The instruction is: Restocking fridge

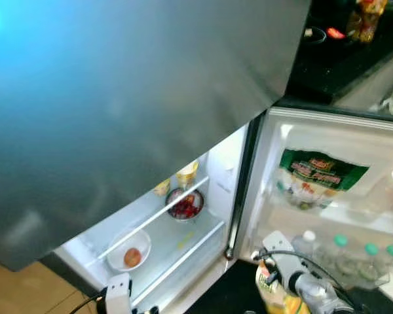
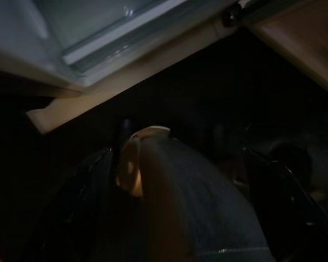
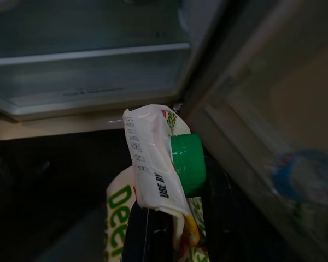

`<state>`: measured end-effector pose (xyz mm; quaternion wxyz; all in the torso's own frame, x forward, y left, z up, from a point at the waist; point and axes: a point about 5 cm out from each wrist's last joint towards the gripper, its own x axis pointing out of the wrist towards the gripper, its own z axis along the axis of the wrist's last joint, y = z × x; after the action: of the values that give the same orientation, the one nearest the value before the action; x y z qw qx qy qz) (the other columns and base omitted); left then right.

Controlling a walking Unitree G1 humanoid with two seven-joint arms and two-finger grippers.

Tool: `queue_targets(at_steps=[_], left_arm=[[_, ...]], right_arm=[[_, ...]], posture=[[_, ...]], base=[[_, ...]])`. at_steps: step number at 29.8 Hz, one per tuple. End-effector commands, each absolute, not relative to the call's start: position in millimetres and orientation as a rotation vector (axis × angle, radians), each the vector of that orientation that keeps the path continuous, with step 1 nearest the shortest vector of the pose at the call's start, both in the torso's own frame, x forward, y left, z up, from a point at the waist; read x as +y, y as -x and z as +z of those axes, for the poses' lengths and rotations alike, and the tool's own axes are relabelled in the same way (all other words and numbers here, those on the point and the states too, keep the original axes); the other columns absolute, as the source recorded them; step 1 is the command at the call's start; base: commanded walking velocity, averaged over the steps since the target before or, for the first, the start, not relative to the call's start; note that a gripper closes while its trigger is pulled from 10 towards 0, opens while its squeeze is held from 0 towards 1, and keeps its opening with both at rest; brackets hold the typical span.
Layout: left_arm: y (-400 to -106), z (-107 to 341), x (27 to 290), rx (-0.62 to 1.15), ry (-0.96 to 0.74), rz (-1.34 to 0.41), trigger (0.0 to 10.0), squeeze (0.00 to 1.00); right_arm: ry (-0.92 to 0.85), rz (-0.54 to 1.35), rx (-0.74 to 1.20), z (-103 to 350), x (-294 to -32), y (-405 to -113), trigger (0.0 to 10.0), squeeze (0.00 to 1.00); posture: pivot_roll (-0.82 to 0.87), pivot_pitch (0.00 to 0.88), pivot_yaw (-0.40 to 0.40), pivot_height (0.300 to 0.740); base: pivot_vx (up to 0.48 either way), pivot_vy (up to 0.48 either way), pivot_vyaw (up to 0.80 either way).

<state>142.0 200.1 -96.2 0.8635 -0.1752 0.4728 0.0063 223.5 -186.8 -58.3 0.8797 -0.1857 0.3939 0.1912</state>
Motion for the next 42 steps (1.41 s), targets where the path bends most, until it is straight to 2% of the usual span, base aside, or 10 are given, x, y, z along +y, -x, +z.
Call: queue_targets(at_steps=[1,6,14,21,22,24,31,33,34,42], left_arm=[[-141.2,-96.2,202.2,0.994,0.355,0.016,10.0,0.00],[-141.7,-95.9,202.3,0.988,0.363,0.018,10.0,0.00],[-144.8,-94.4,203.1,0.973,0.362,0.014,10.0,0.00],[-149.3,-92.4,203.9,0.955,0.356,0.010,10.0,0.00],[-154.5,-90.0,204.4,0.933,0.354,0.001,10.0,0.00],[-162.2,-86.3,204.5,0.903,0.351,-0.015,10.0,0.00],[-177.4,-78.4,206.5,0.846,0.336,-0.044,10.0,0.00],[-181.6,-75.9,207.7,0.829,0.336,-0.048,10.0,0.00],[-192.5,-69.2,210.7,0.785,0.335,-0.061,10.0,0.00],[-206.9,-59.0,214.9,0.722,0.347,-0.090,10.0,0.00]], right_arm=[[0.388,0.385,0.802,-55.4,-188.8,-227.3,10.0,0.00],[0.371,0.386,0.733,-44.3,-185.8,-242.8,10.0,0.00],[0.320,0.451,0.584,-16.5,-166.8,-277.2,10.0,0.00],[0.229,0.507,0.545,-6.8,-153.3,-287.1,10.0,0.00],[0.174,0.558,0.529,-2.0,-143.2,-291.2,10.0,0.00],[0.163,0.563,0.516,0.8,-139.8,-293.8,10.0,0.00],[0.141,0.521,0.520,2.9,-141.2,-297.6,10.0,0.00],[0.118,0.512,0.520,3.7,-141.6,-298.6,10.0,0.00],[0.057,0.491,0.508,7.2,-143.4,-302.0,10.0,0.00],[-0.007,0.491,0.485,13.5,-145.3,-307.0,10.0,0.00]], posture=[[-0.04,0.000,0.027,0.740],[-0.04,0.000,0.029,0.740],[-0.04,0.000,0.029,0.740],[-0.04,0.000,0.029,0.740],[-0.04,0.000,0.030,0.740],[-0.04,0.000,0.030,0.740],[-0.04,0.000,0.031,0.740],[-0.04,0.000,0.035,0.735],[-0.04,0.000,0.036,0.725],[-0.04,0.000,0.034,0.700]], base=[[0.000,0.000,0.00],[0.000,0.000,0.00],[0.000,0.000,0.00],[0.000,0.000,0.00],[0.000,0.000,0.00],[0.000,0.000,0.00],[0.000,0.000,0.00],[0.000,0.000,0.00],[0.000,0.000,0.00],[0.000,0.000,0.00]])
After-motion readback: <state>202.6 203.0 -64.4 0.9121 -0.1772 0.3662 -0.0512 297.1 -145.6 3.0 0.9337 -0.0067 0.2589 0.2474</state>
